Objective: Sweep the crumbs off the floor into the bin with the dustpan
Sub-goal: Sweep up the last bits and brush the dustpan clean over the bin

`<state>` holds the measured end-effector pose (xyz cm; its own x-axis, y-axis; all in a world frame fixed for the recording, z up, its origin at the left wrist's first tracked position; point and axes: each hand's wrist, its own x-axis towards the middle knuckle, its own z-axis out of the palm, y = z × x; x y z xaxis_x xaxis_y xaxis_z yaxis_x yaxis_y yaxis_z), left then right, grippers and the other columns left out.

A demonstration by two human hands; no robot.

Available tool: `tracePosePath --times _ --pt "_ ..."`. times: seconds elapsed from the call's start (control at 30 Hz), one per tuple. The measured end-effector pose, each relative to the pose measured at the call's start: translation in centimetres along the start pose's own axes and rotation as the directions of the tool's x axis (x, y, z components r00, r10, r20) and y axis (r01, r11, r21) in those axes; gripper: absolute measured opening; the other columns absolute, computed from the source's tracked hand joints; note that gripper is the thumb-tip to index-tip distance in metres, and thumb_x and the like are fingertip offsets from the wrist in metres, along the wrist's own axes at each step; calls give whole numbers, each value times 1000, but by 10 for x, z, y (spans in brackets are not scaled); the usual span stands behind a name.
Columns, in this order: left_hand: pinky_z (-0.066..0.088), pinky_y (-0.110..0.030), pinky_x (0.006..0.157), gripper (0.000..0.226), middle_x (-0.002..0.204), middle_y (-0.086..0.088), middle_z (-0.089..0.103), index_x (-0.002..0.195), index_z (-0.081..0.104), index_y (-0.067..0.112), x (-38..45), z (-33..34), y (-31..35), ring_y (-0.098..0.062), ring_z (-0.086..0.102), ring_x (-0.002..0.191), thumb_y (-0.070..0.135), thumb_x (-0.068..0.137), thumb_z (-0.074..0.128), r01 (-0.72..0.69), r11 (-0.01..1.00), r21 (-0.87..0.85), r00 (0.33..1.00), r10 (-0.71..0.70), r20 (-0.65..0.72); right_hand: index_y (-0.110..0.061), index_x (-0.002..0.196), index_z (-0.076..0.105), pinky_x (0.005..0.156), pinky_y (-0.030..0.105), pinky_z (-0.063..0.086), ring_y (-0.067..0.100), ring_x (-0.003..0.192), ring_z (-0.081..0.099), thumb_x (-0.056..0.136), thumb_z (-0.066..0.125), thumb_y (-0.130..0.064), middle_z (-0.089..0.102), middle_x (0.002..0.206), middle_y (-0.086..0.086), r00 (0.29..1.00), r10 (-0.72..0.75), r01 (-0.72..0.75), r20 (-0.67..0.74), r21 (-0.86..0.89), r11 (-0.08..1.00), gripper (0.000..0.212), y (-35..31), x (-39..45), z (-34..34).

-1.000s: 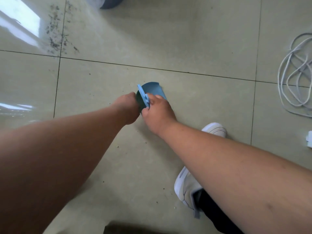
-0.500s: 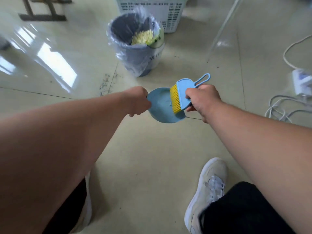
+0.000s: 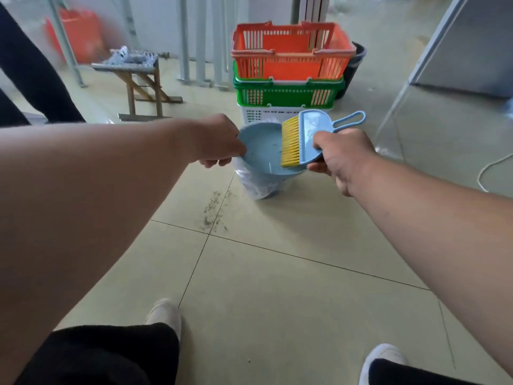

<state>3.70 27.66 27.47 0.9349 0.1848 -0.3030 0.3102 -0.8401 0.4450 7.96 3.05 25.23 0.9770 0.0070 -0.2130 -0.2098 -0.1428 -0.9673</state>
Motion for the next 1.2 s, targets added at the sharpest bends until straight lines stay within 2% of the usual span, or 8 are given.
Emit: tracePosePath --times 0.17,0.43,0.53,0.7,0.8,0.93,1.1,1.2 --pt "44 -23 38 26 55 -8 66 87 76 -2 54 7 -17 -20 48 34 21 85 63 62 998 -29 998 -62 -9 -8 91 68 53 28 57 20 53 71 76 66 -13 74 79 11 998 63 -64 8 48 997 16 22 50 18" --pt "51 -32 58 30 76 -27 72 91 73 -9 146 32 -22 -30 56 51 18 89 60 104 991 85 995 -103 -16 -7 91 68 47 24 53 19 48 63 86 63 -10 69 64 9 985 170 -161 -35 190 969 8 89 120 46" --pt "54 -32 55 20 70 -19 70 92 66 -3 173 41 -21 -31 60 48 15 93 57 92 971 220 994 -75 -83 -7 87 68 48 25 55 20 48 63 88 62 -9 70 68 11 973 213 -192 -89 204 960 6 111 136 56" --pt "35 -28 47 21 77 -9 58 106 71 5 208 47 -20 -30 55 61 10 90 60 31 903 428 973 71 -221 -7 90 70 57 33 62 21 51 66 88 65 -10 75 83 15 967 242 -221 -75 222 950 6 126 169 71" --pt "37 -31 56 32 89 -9 53 125 70 17 225 50 -19 -33 54 75 13 96 58 -60 840 540 936 236 -263 -12 90 74 73 44 66 25 60 75 89 68 -12 80 84 11 970 243 -229 -28 246 942 5 128 188 80" --pt "42 -39 61 38 84 -8 50 139 60 17 237 61 -18 -33 52 71 11 102 52 -137 731 669 907 364 -212 -15 88 78 76 46 66 27 69 78 85 73 -13 81 89 7 970 243 -237 -5 214 948 6 134 201 89" --pt "42 -39 62 39 92 -13 60 142 60 19 244 64 -21 -37 60 77 13 104 55 -152 794 588 896 362 -257 -14 83 79 84 51 64 28 71 78 81 75 -8 81 87 7 963 260 -269 72 196 943 7 138 202 93" --pt "41 -31 62 21 100 -13 73 108 72 21 248 61 -24 -39 65 84 18 91 59 -157 921 356 913 273 -303 -12 93 77 83 45 65 28 74 78 88 75 -10 81 91 9 953 220 -272 209 265 925 6 131 202 100"
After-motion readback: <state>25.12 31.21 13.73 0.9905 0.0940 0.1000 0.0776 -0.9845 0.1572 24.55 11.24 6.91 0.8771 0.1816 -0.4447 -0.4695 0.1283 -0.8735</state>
